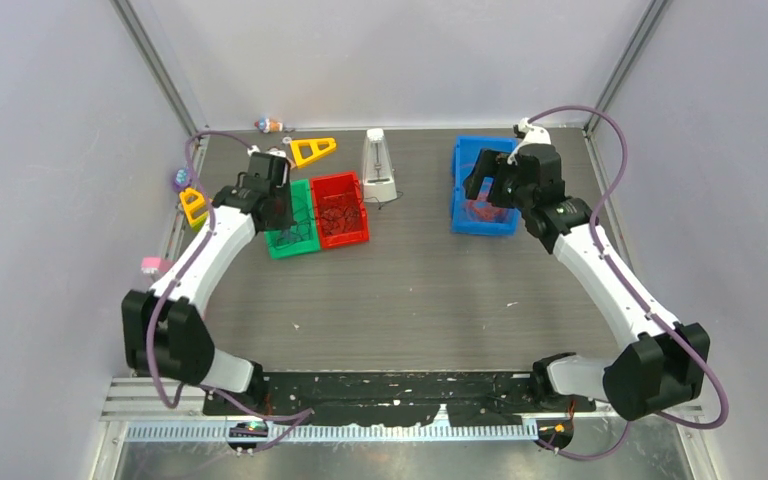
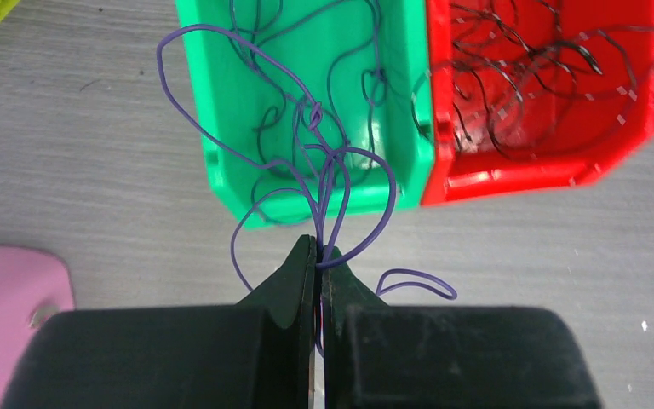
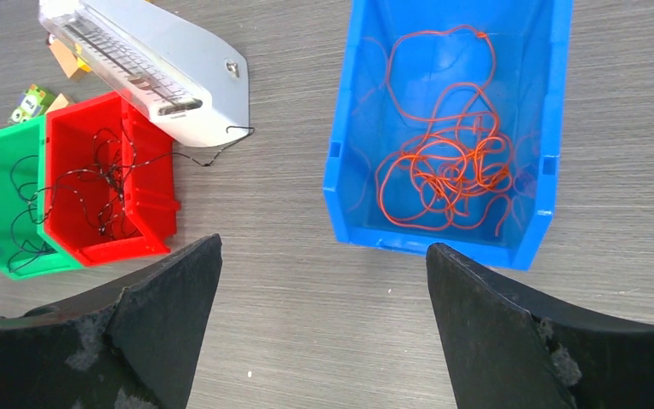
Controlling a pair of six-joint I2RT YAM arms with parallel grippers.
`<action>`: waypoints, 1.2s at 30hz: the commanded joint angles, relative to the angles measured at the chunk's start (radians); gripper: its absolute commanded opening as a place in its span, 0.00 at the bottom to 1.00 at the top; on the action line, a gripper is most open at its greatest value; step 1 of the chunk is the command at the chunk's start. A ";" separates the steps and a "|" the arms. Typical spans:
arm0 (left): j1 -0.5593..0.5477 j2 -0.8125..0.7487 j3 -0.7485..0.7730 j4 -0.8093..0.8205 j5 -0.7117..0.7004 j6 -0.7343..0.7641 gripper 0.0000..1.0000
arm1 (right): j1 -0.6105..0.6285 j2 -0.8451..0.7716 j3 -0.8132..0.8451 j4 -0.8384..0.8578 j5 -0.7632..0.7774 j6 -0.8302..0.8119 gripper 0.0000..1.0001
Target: Untangle the cables
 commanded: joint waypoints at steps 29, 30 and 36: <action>0.087 -0.015 0.017 0.186 0.101 -0.027 0.99 | 0.004 -0.213 -0.234 0.219 -0.080 -0.078 0.95; 0.087 -0.068 -0.022 0.213 0.097 -0.029 0.99 | 0.004 -0.213 -0.245 0.228 -0.088 -0.110 0.95; 0.086 -0.438 -0.484 0.628 -0.030 0.073 1.00 | 0.004 -0.350 -0.476 0.459 -0.081 -0.248 0.95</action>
